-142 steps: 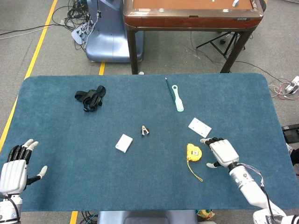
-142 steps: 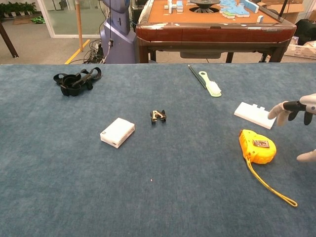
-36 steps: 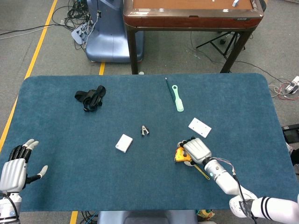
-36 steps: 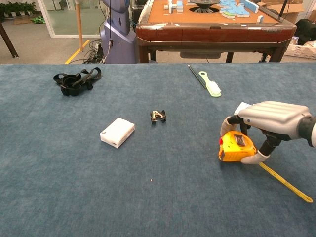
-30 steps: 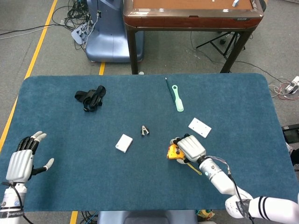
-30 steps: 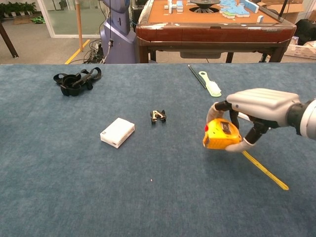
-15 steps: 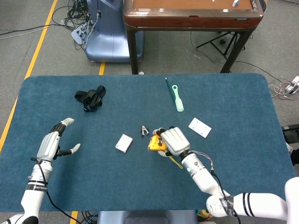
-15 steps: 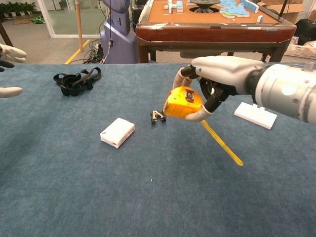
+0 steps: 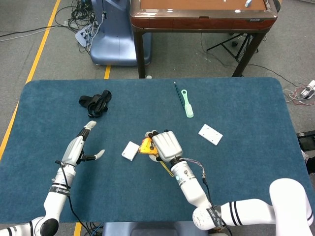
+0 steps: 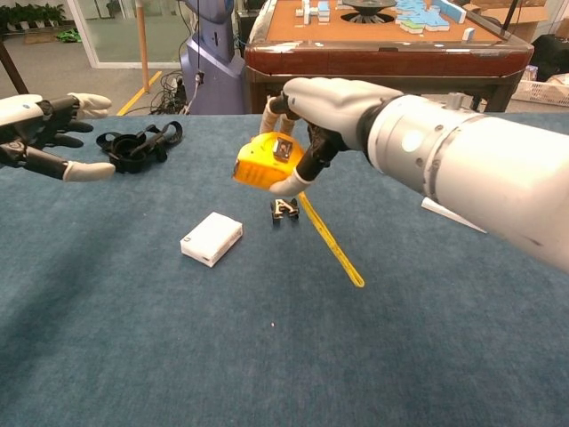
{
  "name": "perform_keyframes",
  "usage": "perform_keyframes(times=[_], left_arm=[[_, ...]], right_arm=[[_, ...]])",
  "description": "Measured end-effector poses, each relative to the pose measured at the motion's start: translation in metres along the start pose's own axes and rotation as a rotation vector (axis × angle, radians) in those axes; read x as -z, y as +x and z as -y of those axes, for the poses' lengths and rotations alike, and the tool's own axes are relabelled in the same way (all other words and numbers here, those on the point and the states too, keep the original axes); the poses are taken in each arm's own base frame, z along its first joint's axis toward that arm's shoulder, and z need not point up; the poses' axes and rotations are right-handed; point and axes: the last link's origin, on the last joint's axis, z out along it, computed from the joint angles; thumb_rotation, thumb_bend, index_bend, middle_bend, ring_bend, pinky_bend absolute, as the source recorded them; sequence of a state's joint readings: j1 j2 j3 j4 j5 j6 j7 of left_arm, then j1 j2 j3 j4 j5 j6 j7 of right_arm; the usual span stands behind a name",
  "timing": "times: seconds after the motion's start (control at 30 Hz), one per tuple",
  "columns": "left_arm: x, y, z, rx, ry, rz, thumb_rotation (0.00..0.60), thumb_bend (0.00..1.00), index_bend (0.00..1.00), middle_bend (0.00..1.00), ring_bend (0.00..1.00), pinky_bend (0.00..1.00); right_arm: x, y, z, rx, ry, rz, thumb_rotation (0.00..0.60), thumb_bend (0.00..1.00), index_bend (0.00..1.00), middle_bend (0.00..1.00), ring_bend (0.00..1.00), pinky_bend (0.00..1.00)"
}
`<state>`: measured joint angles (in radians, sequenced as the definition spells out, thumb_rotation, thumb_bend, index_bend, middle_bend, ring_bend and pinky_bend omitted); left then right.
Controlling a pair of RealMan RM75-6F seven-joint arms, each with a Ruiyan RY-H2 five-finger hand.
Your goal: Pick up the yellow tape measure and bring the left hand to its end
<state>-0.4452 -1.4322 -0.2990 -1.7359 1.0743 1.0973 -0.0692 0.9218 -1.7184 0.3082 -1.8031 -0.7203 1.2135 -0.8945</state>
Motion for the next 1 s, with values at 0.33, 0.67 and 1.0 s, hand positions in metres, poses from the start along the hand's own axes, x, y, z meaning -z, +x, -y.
perform_keyframes(times=[0.33,0.67,1.0], left_arm=[[-0.005,-0.014,-0.014,0.085,0.009,0.002,0.6,0.22,0.0,0.0,0.0,0.0],[-0.005,-0.024,-0.019,0.106,0.007,0.005,0.6,0.22,0.0,0.0,0.0,0.0],[-0.01,-0.037,-0.024,0.112,-0.003,0.006,0.6,0.22,0.0,0.0,0.0,0.0]], right_arm=[[-0.018,-0.009,0.023,-0.05,-0.03,0.005,0.6,0.78,0.68,0.7,0.66,0.4],[-0.033,-0.012,0.034,-0.105,-0.055,0.003,0.6,0.78,0.69,0.7,0.66,0.4],[-0.045,-0.019,0.048,-0.144,-0.066,0.025,0.6,0.78,0.69,0.7,0.67,0.4]])
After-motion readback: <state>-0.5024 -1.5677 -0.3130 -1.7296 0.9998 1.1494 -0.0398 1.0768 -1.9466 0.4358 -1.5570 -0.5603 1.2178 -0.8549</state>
